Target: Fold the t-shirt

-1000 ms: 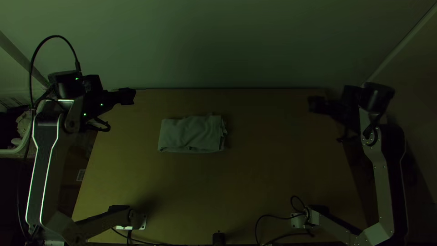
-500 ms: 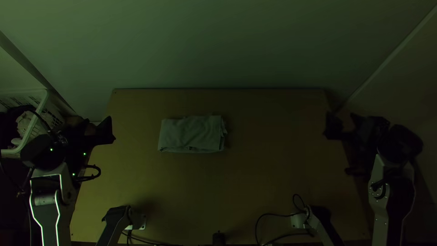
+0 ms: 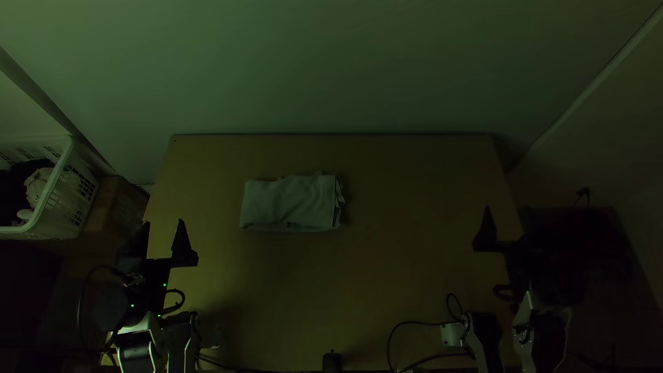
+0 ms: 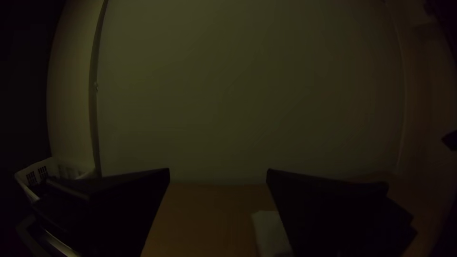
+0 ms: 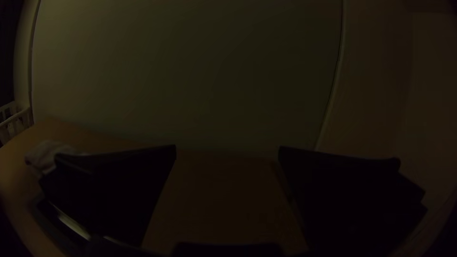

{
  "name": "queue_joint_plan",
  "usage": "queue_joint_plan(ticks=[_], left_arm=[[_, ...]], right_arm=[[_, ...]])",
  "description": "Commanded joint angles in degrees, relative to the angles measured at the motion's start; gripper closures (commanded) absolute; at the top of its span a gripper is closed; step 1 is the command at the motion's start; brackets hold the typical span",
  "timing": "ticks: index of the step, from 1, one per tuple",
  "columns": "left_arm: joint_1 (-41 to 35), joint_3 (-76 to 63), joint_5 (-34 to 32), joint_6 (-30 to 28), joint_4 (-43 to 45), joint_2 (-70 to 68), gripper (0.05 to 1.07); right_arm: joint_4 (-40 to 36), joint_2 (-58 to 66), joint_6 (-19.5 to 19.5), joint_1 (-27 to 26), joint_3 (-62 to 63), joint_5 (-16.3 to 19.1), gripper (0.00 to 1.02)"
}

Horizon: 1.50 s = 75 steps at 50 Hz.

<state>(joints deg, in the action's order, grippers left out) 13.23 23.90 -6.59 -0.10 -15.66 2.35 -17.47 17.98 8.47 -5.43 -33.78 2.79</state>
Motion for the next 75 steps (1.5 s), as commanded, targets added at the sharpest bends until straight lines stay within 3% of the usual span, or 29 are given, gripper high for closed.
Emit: queue_joint_plan(ticks=[1, 7, 18, 24, 26, 36, 45, 75], left_arm=[[0.39, -4.92, 0.35, -1.66, 2.04, -2.44, 0.10], [0.30, -9.93, 0.70, -1.66, 7.40, -2.44, 0.10], [-1.02, -17.84, 1.40, -1.84, 14.43, -2.44, 0.10], [-1.02, -20.21, 1.40, -2.71, 14.43, -2.53, 0.10], [-1.02, -20.65, 1.40, -2.63, 14.17, -2.53, 0.10], [-2.86, -21.26, 1.14, -2.01, 9.77, -2.53, 0.10], [-2.42, -20.65, 1.32, -2.19, 5.55, -2.35, 0.10], [-2.16, -20.65, 1.32, -2.19, 5.47, -2.35, 0.10]], right_arm=[[4.73, -2.86, 2.78, -0.55, 5.39, -1.03, 0.04], [11.06, -6.46, 6.82, -0.46, 13.83, -1.29, 0.04], [19.67, -10.95, 8.84, -0.46, 27.54, -1.38, 0.04], [16.86, -18.50, 8.76, -0.11, 33.16, -2.44, 0.04], [16.51, -18.07, 7.79, -0.28, 33.25, -4.46, 0.04], [16.42, -17.98, 3.31, -5.99, 33.25, -4.37, 0.04], [16.60, -18.07, 3.31, -7.14, 33.25, -4.37, 0.04], [16.60, -18.15, 3.31, -7.14, 33.25, -4.37, 0.04]])
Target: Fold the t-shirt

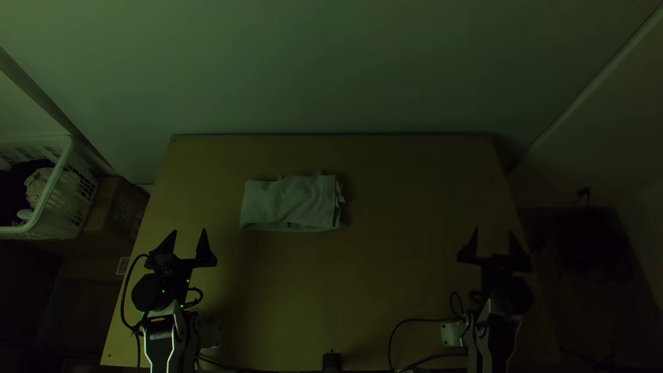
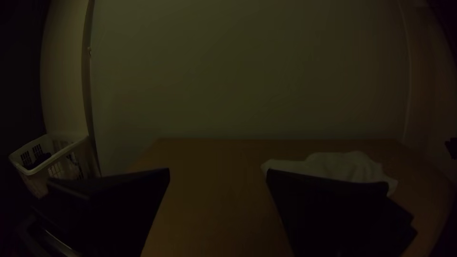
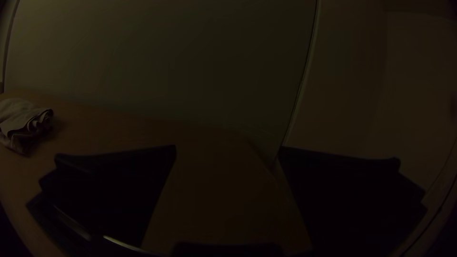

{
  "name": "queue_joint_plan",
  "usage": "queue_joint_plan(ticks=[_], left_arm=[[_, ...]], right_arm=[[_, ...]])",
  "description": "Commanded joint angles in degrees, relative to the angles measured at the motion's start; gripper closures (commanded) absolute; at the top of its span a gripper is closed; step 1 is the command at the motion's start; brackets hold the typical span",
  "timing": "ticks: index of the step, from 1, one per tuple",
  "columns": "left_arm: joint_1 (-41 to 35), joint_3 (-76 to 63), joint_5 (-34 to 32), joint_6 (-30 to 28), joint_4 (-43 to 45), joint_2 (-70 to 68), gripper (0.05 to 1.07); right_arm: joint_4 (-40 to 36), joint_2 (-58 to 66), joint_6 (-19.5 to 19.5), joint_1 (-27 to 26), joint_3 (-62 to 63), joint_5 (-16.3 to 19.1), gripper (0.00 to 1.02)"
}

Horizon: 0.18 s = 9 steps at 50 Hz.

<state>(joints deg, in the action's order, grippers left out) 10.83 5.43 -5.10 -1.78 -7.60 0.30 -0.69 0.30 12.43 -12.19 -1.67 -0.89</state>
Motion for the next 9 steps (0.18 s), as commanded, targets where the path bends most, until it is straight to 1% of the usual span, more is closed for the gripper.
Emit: queue_joint_plan(ticks=[1, 9], left_arm=[[0.24, -2.18, -0.17, -0.50, -2.60, -0.30, 0.10], [0.24, -2.18, -0.17, -0.50, -2.60, -0.30, 0.10]], right_arm=[[-0.19, -0.47, -0.65, -0.30, 1.14, -0.70, 0.04], [-0.19, -0.47, -0.65, -0.30, 1.14, -0.70, 0.04]])
